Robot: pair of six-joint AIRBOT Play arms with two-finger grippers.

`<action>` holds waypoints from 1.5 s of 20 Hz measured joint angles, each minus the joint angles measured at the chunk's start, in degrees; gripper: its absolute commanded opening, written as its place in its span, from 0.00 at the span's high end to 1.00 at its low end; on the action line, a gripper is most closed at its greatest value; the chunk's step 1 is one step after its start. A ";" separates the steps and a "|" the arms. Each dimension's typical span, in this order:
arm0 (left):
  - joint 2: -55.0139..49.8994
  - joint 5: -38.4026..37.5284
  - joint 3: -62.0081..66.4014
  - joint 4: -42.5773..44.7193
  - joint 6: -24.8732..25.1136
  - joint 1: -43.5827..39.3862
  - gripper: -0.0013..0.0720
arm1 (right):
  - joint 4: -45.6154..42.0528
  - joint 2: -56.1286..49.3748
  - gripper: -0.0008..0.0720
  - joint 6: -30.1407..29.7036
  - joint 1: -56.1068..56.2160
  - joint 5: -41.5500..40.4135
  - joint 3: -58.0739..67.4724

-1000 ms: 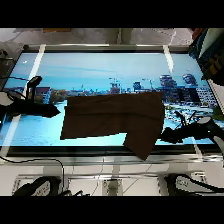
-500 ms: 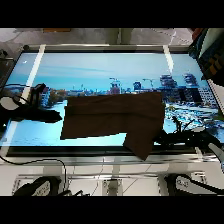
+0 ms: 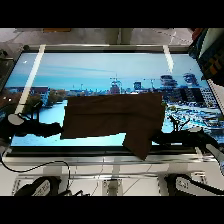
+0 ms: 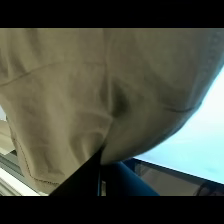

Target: Fold the clothes and pants, and hang the long-sleeved shirts on hangers.

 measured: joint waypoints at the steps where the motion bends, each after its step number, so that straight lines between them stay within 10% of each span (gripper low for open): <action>1: -0.02 0.81 -0.94 0.00 -0.33 1.29 0.42 | 0.02 0.00 0.96 -0.02 0.04 -0.02 0.00; 3: -0.24 1.88 -2.29 0.00 -0.70 3.87 0.26 | 0.02 0.00 0.96 -0.04 0.11 0.04 0.00; 12: -8.13 3.04 -3.69 -4.85 3.50 7.15 0.41 | 0.00 -0.02 0.96 -0.07 0.11 0.50 -0.02; 16: -12.41 2.45 -3.74 -9.94 7.02 7.26 0.95 | -0.85 -0.02 0.96 -0.04 0.11 1.90 1.25; 30: -0.02 6.43 8.85 -27.08 14.32 5.53 0.97 | 5.99 18.23 0.96 0.76 0.61 3.80 16.24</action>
